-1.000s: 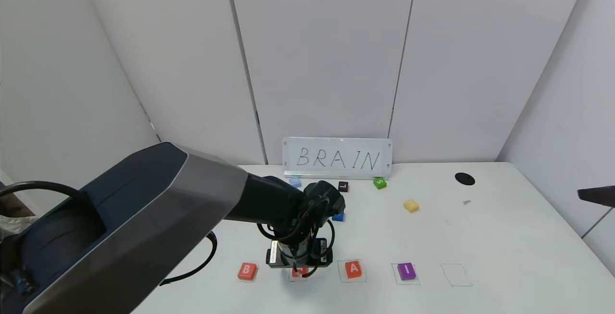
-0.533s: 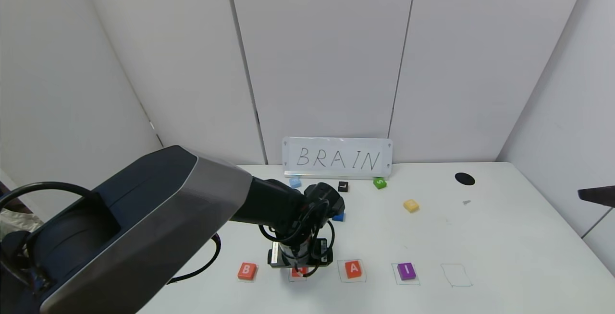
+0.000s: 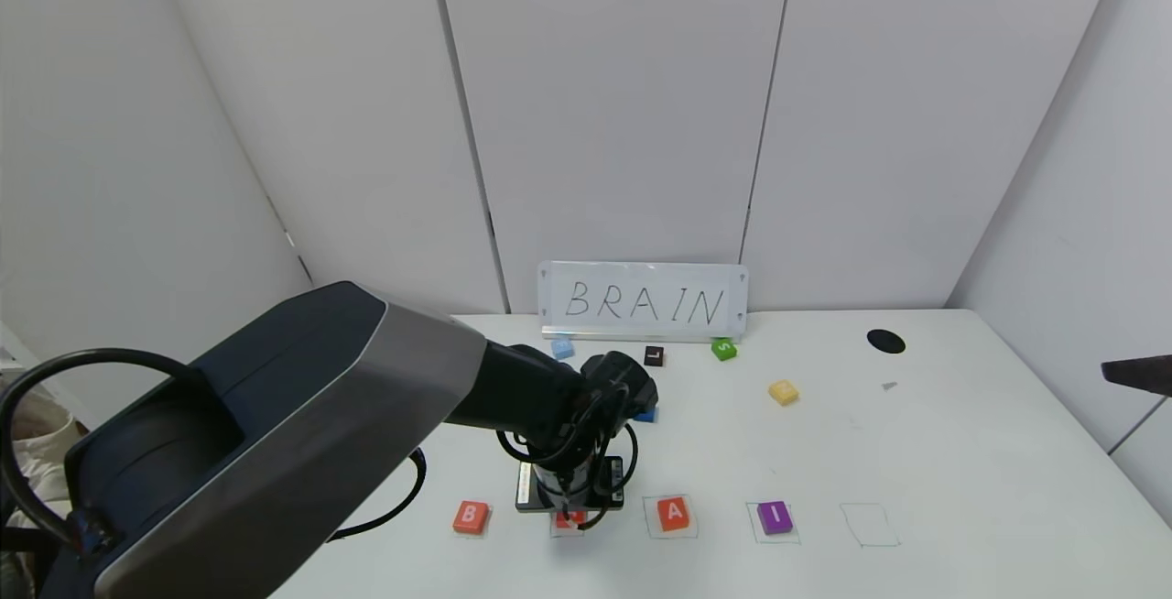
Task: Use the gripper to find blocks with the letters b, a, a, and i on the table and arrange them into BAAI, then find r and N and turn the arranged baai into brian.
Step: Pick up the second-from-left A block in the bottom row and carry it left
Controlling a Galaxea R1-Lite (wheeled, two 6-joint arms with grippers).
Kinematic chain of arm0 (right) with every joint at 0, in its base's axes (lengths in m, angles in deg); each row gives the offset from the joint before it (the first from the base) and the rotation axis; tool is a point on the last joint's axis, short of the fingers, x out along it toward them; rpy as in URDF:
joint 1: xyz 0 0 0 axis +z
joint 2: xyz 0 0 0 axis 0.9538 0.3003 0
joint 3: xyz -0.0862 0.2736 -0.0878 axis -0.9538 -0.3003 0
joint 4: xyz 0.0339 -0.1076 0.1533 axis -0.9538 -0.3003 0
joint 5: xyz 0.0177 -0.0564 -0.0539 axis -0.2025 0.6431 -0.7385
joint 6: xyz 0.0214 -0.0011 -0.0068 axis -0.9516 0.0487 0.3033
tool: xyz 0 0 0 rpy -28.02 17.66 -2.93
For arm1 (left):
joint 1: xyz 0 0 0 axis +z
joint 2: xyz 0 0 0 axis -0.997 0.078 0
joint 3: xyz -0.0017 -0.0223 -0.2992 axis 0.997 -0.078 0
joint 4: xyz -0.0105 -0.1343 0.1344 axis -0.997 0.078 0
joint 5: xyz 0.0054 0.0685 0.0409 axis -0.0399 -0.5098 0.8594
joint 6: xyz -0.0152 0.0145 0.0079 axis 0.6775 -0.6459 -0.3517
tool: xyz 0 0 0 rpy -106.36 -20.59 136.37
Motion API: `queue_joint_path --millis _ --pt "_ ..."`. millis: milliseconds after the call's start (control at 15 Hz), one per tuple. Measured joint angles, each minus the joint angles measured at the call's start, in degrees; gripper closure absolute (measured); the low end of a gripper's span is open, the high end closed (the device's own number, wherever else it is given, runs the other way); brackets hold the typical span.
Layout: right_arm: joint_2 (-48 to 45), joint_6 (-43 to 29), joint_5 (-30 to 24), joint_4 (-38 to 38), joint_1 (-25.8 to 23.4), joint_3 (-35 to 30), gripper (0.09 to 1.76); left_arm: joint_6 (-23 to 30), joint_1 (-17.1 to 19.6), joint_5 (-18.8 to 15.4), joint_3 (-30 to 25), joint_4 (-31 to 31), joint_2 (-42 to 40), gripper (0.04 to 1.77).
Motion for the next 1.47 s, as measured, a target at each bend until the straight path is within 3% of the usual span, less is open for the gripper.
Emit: queue_joint_path --millis 267,1133,1467 --pt "-0.1 0.0 0.0 0.0 0.0 0.0 0.14 -0.1 0.0 0.1 0.1 0.1 0.2 1.3" --pt "-0.2 0.1 -0.1 0.0 0.0 -0.2 0.14 -0.2 0.0 0.1 1.4 1.5 -0.5 1.3" --pt "-0.6 0.2 -0.1 0.0 0.1 -0.3 0.14 -0.7 1.3 -0.5 7.6 12.2 -3.9 1.3"
